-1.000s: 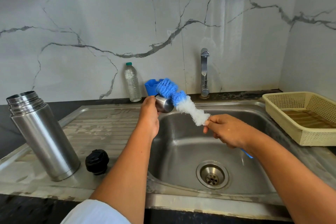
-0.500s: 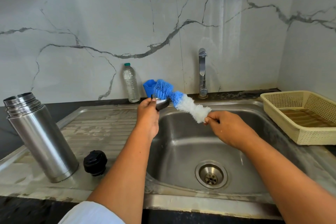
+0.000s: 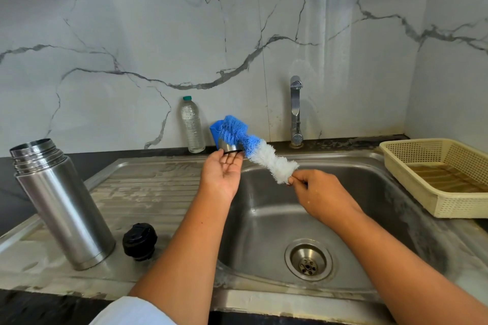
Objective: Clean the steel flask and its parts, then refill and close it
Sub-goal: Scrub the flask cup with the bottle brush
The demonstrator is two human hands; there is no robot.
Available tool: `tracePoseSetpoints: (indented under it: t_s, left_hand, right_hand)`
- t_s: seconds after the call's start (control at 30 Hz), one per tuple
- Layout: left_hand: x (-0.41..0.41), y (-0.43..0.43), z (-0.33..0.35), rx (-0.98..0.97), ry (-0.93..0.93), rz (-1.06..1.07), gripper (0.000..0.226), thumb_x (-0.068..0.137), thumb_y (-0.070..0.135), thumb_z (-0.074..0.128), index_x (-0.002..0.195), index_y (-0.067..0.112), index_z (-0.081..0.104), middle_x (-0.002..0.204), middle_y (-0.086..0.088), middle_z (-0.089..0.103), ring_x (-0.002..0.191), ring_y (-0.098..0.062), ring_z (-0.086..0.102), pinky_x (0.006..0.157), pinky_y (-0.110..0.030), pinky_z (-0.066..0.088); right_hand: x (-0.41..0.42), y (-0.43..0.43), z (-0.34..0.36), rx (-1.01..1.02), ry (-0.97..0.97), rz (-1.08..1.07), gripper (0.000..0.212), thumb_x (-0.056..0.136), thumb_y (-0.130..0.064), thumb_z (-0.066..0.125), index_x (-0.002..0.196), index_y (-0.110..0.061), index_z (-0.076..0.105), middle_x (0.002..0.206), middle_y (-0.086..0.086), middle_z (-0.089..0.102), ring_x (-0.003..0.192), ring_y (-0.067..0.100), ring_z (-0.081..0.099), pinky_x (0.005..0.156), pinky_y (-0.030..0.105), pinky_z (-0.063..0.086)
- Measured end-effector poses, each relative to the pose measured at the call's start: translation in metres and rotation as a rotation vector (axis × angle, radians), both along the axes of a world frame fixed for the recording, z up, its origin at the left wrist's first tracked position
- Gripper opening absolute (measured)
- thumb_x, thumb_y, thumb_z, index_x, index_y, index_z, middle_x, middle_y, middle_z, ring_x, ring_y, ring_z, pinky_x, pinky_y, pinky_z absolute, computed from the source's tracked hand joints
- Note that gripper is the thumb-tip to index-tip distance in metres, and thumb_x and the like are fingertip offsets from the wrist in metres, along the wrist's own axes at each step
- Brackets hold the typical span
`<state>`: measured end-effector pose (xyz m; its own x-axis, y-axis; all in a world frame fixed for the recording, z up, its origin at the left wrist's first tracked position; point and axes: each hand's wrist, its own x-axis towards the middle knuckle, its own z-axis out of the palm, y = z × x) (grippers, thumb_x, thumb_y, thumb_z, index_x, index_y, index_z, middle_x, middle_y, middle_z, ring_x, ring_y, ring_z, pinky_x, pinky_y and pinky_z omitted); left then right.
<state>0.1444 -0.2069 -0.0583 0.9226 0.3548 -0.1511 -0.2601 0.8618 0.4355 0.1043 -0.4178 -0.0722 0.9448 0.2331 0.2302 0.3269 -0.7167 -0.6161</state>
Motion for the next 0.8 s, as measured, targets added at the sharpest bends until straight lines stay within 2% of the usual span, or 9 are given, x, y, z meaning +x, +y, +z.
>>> tracePoseSetpoints:
  t_s: [0.07, 0.17, 0.3, 0.47, 0.6, 0.73, 0.8]
  left_hand:
    - [0.0, 0.007, 0.002, -0.035, -0.009, 0.03, 0.028, 0.107, 0.001, 0.043, 0.13, -0.01, 0.053, 0.108, -0.027, 0.069, 0.103, -0.036, 0.069, 0.105, -0.05, 0.049]
    - [-0.002, 0.007, 0.002, -0.085, -0.023, 0.033, 0.026, 0.108, 0.002, 0.043, 0.128, -0.01, 0.053, 0.107, -0.026, 0.068, 0.121, -0.037, 0.064, 0.109, -0.05, 0.047]
    - [-0.003, -0.001, 0.002, -0.071, 0.002, 0.021, 0.028, 0.108, 0.002, 0.044, 0.13, -0.012, 0.053, 0.104, -0.024, 0.066, 0.118, -0.035, 0.064, 0.11, -0.047, 0.046]
    - [-0.001, 0.019, 0.006, -0.169, -0.013, 0.096, 0.033, 0.109, 0.003, 0.043, 0.137, -0.013, 0.047, 0.106, -0.026, 0.063, 0.131, -0.037, 0.058, 0.115, -0.046, 0.042]
    - [-0.006, 0.012, 0.005, -0.146, -0.02, 0.053, 0.032, 0.108, 0.003, 0.044, 0.136, -0.011, 0.049, 0.119, -0.029, 0.064, 0.127, -0.037, 0.061, 0.108, -0.046, 0.048]
    - [-0.006, 0.018, 0.008, -0.156, -0.032, 0.092, 0.031, 0.109, 0.004, 0.043, 0.135, -0.012, 0.049, 0.104, -0.026, 0.065, 0.127, -0.035, 0.061, 0.109, -0.044, 0.046]
    - [-0.008, 0.017, 0.007, -0.126, -0.034, 0.067, 0.031, 0.108, 0.003, 0.044, 0.135, -0.011, 0.05, 0.103, -0.026, 0.066, 0.116, -0.035, 0.066, 0.108, -0.044, 0.048]
  right_hand:
    - [-0.003, 0.0, 0.0, -0.007, 0.004, 0.008, 0.026, 0.107, -0.033, 0.046, 0.104, -0.024, 0.07, 0.072, -0.006, 0.061, 0.056, 0.007, 0.053, 0.049, 0.019, 0.036]
    - [-0.004, 0.005, 0.002, -0.003, -0.012, 0.001, 0.028, 0.107, -0.032, 0.045, 0.107, -0.021, 0.07, 0.073, -0.004, 0.063, 0.059, 0.01, 0.056, 0.05, 0.022, 0.039]
    - [-0.003, 0.008, 0.001, 0.008, -0.003, -0.005, 0.027, 0.107, -0.03, 0.045, 0.109, -0.021, 0.07, 0.077, -0.003, 0.064, 0.06, 0.01, 0.058, 0.051, 0.023, 0.041]
    - [-0.006, 0.003, -0.002, -0.022, 0.057, 0.028, 0.029, 0.107, -0.033, 0.044, 0.102, -0.02, 0.069, 0.074, -0.004, 0.061, 0.055, 0.008, 0.052, 0.047, 0.018, 0.036]
    - [-0.005, 0.011, 0.0, 0.026, 0.085, 0.032, 0.027, 0.107, -0.033, 0.045, 0.104, -0.021, 0.069, 0.071, -0.005, 0.06, 0.053, 0.007, 0.05, 0.047, 0.018, 0.036]
    - [-0.008, 0.006, -0.001, 0.026, 0.123, 0.061, 0.025, 0.107, -0.034, 0.046, 0.103, -0.025, 0.069, 0.071, -0.006, 0.06, 0.053, 0.006, 0.048, 0.047, 0.017, 0.036]
    - [-0.009, 0.007, -0.002, 0.046, 0.135, 0.072, 0.025, 0.107, -0.033, 0.046, 0.1, -0.026, 0.069, 0.069, -0.007, 0.058, 0.051, 0.005, 0.047, 0.045, 0.014, 0.034]
